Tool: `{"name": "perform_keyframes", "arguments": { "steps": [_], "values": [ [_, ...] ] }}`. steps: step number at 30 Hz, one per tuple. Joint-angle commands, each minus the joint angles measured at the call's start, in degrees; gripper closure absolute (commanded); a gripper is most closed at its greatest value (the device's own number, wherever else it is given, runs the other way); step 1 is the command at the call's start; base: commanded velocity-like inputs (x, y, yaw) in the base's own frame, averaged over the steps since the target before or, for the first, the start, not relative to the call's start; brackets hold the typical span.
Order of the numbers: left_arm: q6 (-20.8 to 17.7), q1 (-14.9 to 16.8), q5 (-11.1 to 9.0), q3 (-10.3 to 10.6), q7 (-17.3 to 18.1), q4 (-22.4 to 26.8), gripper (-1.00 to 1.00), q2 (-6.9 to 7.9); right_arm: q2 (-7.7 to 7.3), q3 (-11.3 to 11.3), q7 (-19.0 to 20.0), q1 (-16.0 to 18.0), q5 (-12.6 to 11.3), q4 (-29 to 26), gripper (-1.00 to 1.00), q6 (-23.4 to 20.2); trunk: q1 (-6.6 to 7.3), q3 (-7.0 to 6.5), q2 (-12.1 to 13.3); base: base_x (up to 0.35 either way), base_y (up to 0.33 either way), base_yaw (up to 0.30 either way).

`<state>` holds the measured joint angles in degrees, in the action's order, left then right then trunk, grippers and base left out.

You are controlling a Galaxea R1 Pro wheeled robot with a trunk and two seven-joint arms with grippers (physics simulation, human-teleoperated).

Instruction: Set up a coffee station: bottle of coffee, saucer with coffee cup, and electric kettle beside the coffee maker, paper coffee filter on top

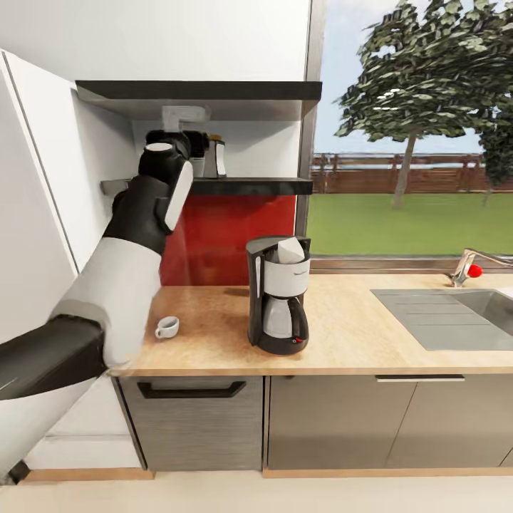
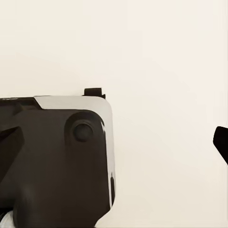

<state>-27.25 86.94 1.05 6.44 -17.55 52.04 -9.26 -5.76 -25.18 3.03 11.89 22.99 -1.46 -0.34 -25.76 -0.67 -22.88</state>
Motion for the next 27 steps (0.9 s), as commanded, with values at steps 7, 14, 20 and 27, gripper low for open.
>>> {"name": "perform_keyframes", "arguments": {
  "steps": [7,14,20,27],
  "values": [
    [0.26,9.93,0.14,-0.02,-0.17,-17.36,-1.0,0.13,-0.59,-0.49,-2.38,-0.36,0.53,0.01,-1.0,-0.24,-0.02,0.03,-0.04,0.0,0.0,0.0],
    [2.47,11.52,0.26,-0.3,-0.2,-22.25,-1.0,0.4,-1.33,-0.49,-3.71,-1.8,0.45,-0.11,-1.0,-0.36,-0.02,-0.05,-0.04,0.0,0.0,0.0],
    [3.25,11.27,0.25,-0.37,-0.2,-22.68,-1.0,1.65,-1.51,-0.42,-3.56,-1.86,0.47,-0.17,-1.0,-0.32,-0.02,-0.06,-0.04,0.0,0.0,0.0],
    [3.73,11.18,0.1,-0.29,-0.12,-21.84,-1.0,2.18,-1.67,-0.4,-3.49,-1.87,0.47,-0.06,-1.0,-0.24,-0.02,-0.06,-0.04,0.0,0.0,0.0]
  ]
}}
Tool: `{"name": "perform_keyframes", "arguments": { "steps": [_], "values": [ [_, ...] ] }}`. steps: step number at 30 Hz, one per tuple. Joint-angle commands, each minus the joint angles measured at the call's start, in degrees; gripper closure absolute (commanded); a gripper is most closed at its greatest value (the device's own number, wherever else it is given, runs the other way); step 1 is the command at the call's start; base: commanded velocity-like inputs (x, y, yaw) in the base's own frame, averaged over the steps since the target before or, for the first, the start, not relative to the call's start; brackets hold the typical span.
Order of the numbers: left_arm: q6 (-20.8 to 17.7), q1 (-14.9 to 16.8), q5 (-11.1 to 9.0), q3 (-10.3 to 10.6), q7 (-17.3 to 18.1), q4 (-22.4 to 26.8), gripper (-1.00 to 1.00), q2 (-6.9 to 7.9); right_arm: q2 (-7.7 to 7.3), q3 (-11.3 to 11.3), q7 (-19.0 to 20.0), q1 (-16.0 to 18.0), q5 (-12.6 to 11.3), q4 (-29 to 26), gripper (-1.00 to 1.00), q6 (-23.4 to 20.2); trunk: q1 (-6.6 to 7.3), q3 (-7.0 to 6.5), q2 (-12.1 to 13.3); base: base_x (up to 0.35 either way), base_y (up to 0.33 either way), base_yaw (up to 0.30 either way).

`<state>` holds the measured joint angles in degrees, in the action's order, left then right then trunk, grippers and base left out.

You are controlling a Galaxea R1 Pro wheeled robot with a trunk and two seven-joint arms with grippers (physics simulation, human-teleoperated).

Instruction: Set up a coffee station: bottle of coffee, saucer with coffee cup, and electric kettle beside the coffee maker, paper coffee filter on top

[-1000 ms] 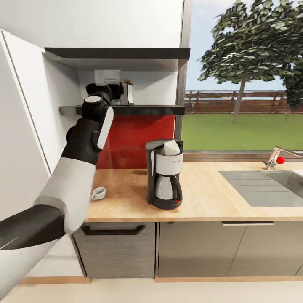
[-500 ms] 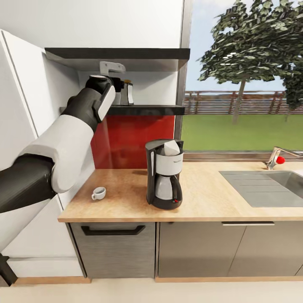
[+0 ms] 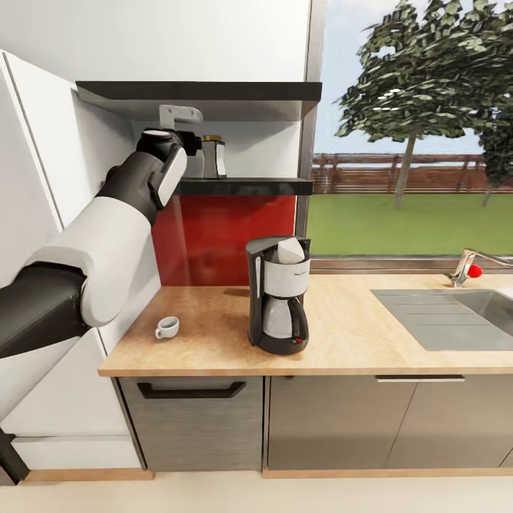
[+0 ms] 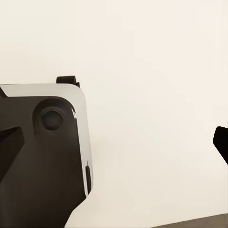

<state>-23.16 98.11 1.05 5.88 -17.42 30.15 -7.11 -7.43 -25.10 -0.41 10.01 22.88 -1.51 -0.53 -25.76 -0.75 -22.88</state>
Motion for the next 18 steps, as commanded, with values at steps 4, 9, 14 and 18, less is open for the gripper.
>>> {"name": "perform_keyframes", "arguments": {
  "steps": [4,9,14,18],
  "values": [
    [-0.26,-0.02,0.09,0.34,-0.24,0.12,-1.0,0.07,-0.88,-0.48,0.14,0.01,0.64,0.01,-1.0,0.04,-0.02,0.02,-0.04,0.0,0.0,0.0],
    [-0.37,-0.03,0.07,0.25,-0.25,0.11,-1.0,0.08,-1.79,-0.49,0.29,0.0,0.59,0.02,-1.0,0.02,-0.02,0.02,-0.04,0.002,0.0,0.0],
    [-0.47,-0.03,0.07,0.26,-0.25,0.14,-1.0,0.08,-2.43,-0.49,0.33,0.0,0.64,0.02,-1.0,0.01,-0.02,0.02,-0.04,0.167,0.0,0.0],
    [-0.44,-0.49,0.08,0.22,-0.23,0.1,-1.0,0.12,-3.03,-0.25,0.33,0.0,1.31,0.02,-1.0,-0.04,-0.02,0.02,-0.04,0.306,0.0,0.0]
  ]
}}
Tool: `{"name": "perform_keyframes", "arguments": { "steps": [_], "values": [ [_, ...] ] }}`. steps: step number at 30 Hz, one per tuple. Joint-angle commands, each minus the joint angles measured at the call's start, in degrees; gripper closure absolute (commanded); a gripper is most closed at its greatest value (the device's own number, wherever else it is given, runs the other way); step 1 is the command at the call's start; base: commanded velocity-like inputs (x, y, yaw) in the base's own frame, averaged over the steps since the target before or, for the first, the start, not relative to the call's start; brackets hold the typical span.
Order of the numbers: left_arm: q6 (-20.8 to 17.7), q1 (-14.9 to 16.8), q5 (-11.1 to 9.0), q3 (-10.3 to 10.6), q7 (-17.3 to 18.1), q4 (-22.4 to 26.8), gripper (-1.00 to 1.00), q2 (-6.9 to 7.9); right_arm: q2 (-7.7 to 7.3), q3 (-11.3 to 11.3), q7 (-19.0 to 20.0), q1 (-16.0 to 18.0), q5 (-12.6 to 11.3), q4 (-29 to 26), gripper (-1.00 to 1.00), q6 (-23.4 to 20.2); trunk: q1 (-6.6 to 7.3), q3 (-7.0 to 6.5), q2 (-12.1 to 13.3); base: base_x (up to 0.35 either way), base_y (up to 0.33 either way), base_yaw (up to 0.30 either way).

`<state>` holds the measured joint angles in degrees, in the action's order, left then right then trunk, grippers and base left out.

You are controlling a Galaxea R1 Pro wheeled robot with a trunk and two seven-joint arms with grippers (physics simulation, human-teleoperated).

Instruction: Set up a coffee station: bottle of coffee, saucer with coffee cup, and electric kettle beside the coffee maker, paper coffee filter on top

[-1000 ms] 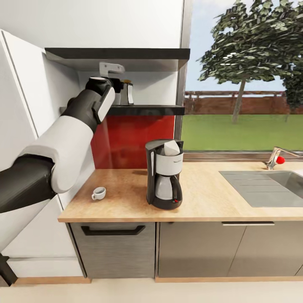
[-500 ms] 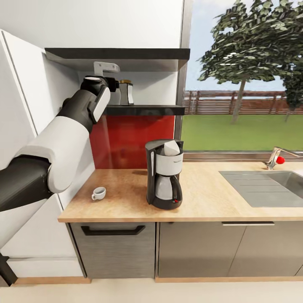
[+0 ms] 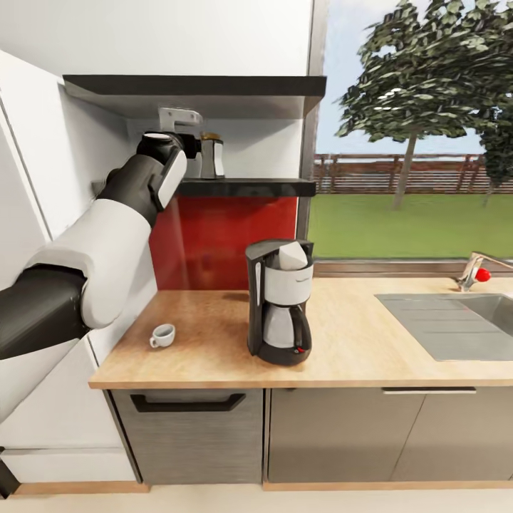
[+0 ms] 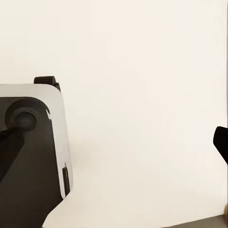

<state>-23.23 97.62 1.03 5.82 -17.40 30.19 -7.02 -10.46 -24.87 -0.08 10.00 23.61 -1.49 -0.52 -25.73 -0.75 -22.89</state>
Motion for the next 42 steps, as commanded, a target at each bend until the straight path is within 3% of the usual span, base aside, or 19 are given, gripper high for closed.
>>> {"name": "perform_keyframes", "arguments": {
  "steps": [1,7,9,20,28,42],
  "values": [
    [-0.35,-0.37,0.11,0.26,-0.24,0.05,-1.0,0.05,-0.1,-0.24,-0.01,0.01,1.21,-0.01,-1.0,-0.06,-0.05,0.02,-0.03,0.325,0.0,0.0],
    [0.49,-3.77,0.11,-0.78,-0.13,0.07,-1.0,0.15,-0.2,0.51,-0.06,-0.01,5.35,0.05,-1.0,0.02,-0.05,0.02,-0.03,0.333,0.0,0.0],
    [-0.18,-4.41,-0.28,-1.03,0.03,0.71,-1.0,0.07,0.46,0.44,-0.13,-0.66,5.98,-0.14,-1.0,0.03,-0.05,0.02,-0.03,0.0,0.0,0.0],
    [0.98,-7.63,-0.5,-0.8,0.33,-0.39,-1.0,0.16,2.93,0.27,-0.33,0.01,5.06,-0.1,-1.0,-0.26,-0.05,0.02,-0.03,0.0,0.0,-0.005],
    [0.92,-7.67,-0.5,-0.64,2.33,-0.24,-1.0,0.15,2.9,0.3,-0.36,0.02,5.04,-0.1,-1.0,-0.27,-0.05,0.02,-0.03,0.0,0.0,-0.216],
    [0.46,-7.07,-0.36,-0.72,2.47,3.33,-1.0,0.16,2.9,0.35,-0.59,0.02,5.13,-0.1,-1.0,-0.28,-0.05,0.02,-0.03,0.0,0.0,-0.18]
  ]
}}
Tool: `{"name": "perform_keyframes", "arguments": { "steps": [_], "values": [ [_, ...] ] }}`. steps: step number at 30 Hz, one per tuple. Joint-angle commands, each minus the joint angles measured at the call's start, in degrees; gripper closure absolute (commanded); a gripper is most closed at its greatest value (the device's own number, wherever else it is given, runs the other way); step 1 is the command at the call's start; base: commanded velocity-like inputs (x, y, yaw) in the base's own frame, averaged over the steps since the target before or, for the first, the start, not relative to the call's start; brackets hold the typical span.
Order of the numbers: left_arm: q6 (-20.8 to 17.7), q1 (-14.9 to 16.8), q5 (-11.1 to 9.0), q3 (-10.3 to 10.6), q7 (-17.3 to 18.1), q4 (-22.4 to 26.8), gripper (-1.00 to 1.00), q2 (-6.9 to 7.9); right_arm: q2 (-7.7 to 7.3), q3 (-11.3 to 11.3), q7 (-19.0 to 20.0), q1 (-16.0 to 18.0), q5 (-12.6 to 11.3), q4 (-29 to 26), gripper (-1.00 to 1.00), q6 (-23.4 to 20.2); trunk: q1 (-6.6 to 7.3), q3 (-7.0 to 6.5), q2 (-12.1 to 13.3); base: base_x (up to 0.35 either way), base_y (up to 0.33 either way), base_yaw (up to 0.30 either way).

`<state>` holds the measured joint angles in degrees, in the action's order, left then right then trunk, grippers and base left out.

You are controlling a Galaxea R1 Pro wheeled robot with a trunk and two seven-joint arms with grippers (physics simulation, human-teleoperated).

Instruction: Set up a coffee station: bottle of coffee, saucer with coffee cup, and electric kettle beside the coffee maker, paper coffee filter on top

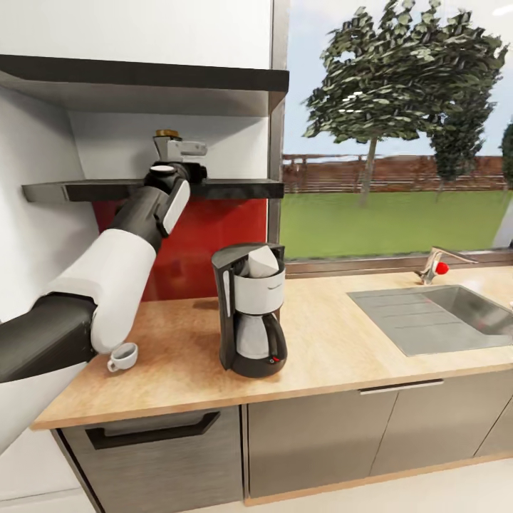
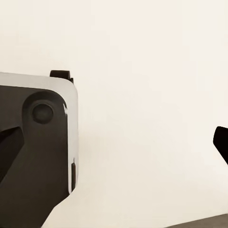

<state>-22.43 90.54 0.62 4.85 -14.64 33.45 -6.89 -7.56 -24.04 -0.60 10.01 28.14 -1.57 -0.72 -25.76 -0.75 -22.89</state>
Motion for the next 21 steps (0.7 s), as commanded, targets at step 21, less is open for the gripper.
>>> {"name": "perform_keyframes", "arguments": {
  "steps": [21],
  "values": [
    [-5.85,7.69,0.6,0.26,-0.84,0.62,-1.0,2.31,0.06,-0.48,-0.1,0.01,0.65,-0.01,-1.0,-0.07,-0.02,0.03,-0.03,0.0,0.0,-0.001]
  ]
}}
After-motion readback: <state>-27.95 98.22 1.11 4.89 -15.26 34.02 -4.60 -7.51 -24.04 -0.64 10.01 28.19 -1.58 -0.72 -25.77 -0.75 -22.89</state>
